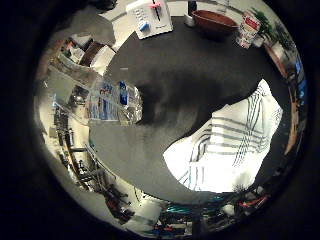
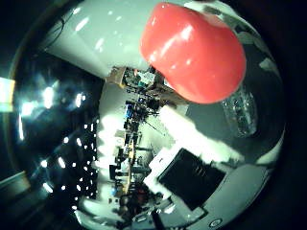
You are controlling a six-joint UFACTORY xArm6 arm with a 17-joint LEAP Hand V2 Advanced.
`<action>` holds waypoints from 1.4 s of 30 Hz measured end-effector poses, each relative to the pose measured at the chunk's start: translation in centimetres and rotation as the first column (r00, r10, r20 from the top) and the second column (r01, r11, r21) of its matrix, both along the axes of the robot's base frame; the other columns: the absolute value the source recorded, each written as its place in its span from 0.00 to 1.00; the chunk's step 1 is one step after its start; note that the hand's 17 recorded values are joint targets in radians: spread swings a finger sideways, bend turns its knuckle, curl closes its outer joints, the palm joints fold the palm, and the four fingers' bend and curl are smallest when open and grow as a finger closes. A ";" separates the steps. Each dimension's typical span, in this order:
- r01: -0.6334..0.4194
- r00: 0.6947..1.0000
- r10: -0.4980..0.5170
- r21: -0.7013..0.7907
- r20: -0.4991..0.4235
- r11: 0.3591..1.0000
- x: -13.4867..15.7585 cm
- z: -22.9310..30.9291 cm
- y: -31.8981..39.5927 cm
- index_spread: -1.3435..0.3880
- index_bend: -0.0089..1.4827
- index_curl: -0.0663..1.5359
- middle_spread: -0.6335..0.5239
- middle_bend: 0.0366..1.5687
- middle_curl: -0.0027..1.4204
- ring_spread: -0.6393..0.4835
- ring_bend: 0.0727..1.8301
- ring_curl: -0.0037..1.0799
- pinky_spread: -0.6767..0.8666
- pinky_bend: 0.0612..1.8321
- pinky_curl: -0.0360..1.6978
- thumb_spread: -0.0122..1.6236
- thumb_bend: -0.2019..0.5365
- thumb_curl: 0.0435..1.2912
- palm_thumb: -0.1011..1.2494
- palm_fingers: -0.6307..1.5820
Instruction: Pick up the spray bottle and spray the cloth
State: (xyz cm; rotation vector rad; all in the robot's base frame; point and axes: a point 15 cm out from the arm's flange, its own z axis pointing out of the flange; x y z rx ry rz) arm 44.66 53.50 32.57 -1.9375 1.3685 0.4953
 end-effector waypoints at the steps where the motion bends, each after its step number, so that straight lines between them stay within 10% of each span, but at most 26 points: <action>1: -0.001 1.000 0.001 -0.001 -0.001 1.000 0.0 0.0 0.0 0.51 0.25 0.36 0.46 0.29 0.27 0.61 0.51 0.25 0.59 0.72 0.28 0.61 0.23 0.42 0.45 0.49; 13: -0.147 0.989 0.143 -0.132 -0.040 0.980 -2.6 1.2 -2.5 0.60 0.20 0.31 0.62 0.19 0.24 0.80 0.35 0.14 0.83 0.63 0.20 0.61 0.24 0.37 0.44 0.38; 42: -0.009 0.982 0.070 -0.325 0.176 0.946 -1.0 13.8 -16.1 0.60 0.14 0.28 0.63 0.10 0.21 0.82 0.20 0.13 0.88 0.53 0.08 0.62 0.24 0.36 0.47 0.44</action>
